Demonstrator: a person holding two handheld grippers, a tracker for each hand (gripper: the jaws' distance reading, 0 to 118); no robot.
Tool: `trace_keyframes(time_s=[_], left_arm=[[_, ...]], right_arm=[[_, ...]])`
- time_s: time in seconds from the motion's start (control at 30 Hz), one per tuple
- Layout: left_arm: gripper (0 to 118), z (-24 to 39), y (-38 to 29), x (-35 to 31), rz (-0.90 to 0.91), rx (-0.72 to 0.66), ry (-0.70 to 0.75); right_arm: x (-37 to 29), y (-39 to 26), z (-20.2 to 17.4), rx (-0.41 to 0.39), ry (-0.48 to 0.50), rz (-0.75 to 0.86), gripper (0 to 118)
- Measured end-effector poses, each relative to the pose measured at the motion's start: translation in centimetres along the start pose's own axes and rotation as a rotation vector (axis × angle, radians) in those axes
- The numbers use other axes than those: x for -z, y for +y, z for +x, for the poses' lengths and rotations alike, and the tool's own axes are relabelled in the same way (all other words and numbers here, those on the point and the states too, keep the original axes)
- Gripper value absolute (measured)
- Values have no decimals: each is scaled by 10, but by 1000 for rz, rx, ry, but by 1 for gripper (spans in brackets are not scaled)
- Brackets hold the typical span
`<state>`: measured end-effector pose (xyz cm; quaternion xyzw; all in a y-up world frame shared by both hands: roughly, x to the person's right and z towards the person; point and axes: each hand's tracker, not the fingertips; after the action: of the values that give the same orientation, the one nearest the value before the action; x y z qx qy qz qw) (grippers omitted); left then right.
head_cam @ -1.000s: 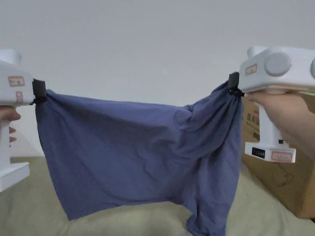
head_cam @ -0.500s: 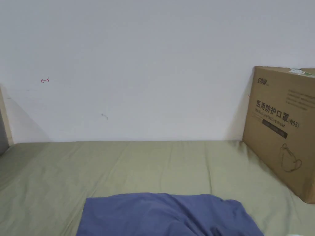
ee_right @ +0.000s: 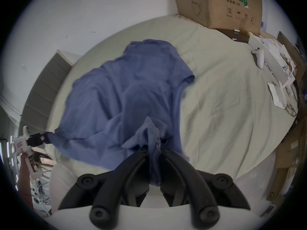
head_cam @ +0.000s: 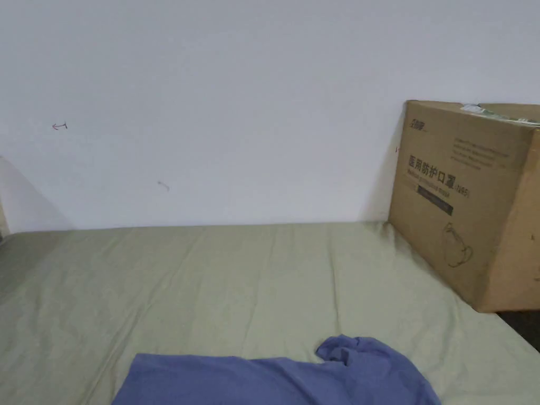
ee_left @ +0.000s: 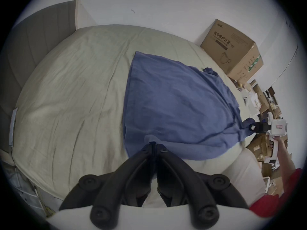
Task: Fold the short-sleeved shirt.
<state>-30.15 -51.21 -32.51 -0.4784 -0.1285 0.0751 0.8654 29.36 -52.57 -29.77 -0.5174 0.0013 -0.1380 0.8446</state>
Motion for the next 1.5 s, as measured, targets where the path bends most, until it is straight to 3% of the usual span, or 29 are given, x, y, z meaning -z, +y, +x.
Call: trace_keyframes(time_s=[0.03, 0.07, 0.1, 0.2, 0.23, 0.3, 0.43, 0.5, 0.53, 0.57, 0.6, 0.63, 0.67, 0.73, 0.87, 0.93, 1.07, 1.1, 1.17, 1.2, 1.23, 1.27, 1.3, 1.37, 1.5], left_arm=[[49, 1, 1, 1, 19, 3, 7], [92, 3, 3, 0, 37, 1, 12], [109, 5, 4, -3, 56, 1, 8], [118, 25, 1, -24, 131, 18, -31], [113, 30, 3, -33, 206, 30, -53], [113, 46, 6, -53, 252, 48, -42], [115, 84, 5, -91, 487, 66, -98], [105, 101, -5, -104, 646, 79, -119], [87, 115, -6, -115, 750, 105, -120], [41, 122, -11, -116, 815, 138, -117], [0, 129, -13, -116, 836, 161, -91], [0, 136, -15, -114, 832, 174, -35], [0, 142, -15, -115, 843, 167, -12], [0, 141, -14, -115, 831, 145, -81], [0, 139, -6, -108, 805, 120, -77], [0, 131, -1, -100, 797, 92, -59], [0, 113, 9, -76, 786, 58, -34], [0, 110, 11, -70, 783, 59, -25], [0, 104, 18, -57, 768, 62, -4], [0, 101, 22, -50, 764, 61, -6], [0, 98, 25, -44, 763, 59, -8], [0, 95, 28, -39, 761, 57, -12], [0, 93, 30, -35, 759, 57, -13], [0, 91, 33, -25, 753, 63, -8], [0, 85, 34, -10, 726, 54, 11]], right_arm=[[2, 2, 0, 8, 9, 18, 46], [0, 4, 0, 8, 17, 40, 87], [-5, 6, -1, 8, 35, 70, 102], [-38, 8, -12, 1, 94, 200, 115], [-51, 8, -19, -8, 109, 279, 115], [-78, 5, -34, -34, 91, 418, 115], [-131, -9, -75, -144, 174, 704, 115], [-148, -22, -91, -200, 240, 829, 114], [-153, -27, -99, -213, 270, 882, 112], [-156, -31, -106, -218, 261, 911, 94], [-159, -33, -111, -219, 255, 935, 51], [-160, -35, -116, -214, 243, 959, 0], [-156, -34, -115, -223, 186, 900, 0], [-149, -26, -110, -206, 257, 931, 0], [-143, 28, -88, -153, 223, 908, 0], [-122, 81, -70, -134, 226, 789, 0], [-36, 203, -33, -79, 194, 323, 0], [-13, 224, -27, -83, 189, 252, 5], [32, 253, -22, -95, 59, 236, 11], [51, 266, -19, -78, 30, 219, 44], [70, 278, -16, -35, 18, 166, 88], [88, 288, -12, 3, 20, 133, 118], [101, 297, -8, 58, 35, 166, 118], [129, 309, -3, 70, 12, 105, 118], [172, 321, 0, -38, -175, 3, 118]])
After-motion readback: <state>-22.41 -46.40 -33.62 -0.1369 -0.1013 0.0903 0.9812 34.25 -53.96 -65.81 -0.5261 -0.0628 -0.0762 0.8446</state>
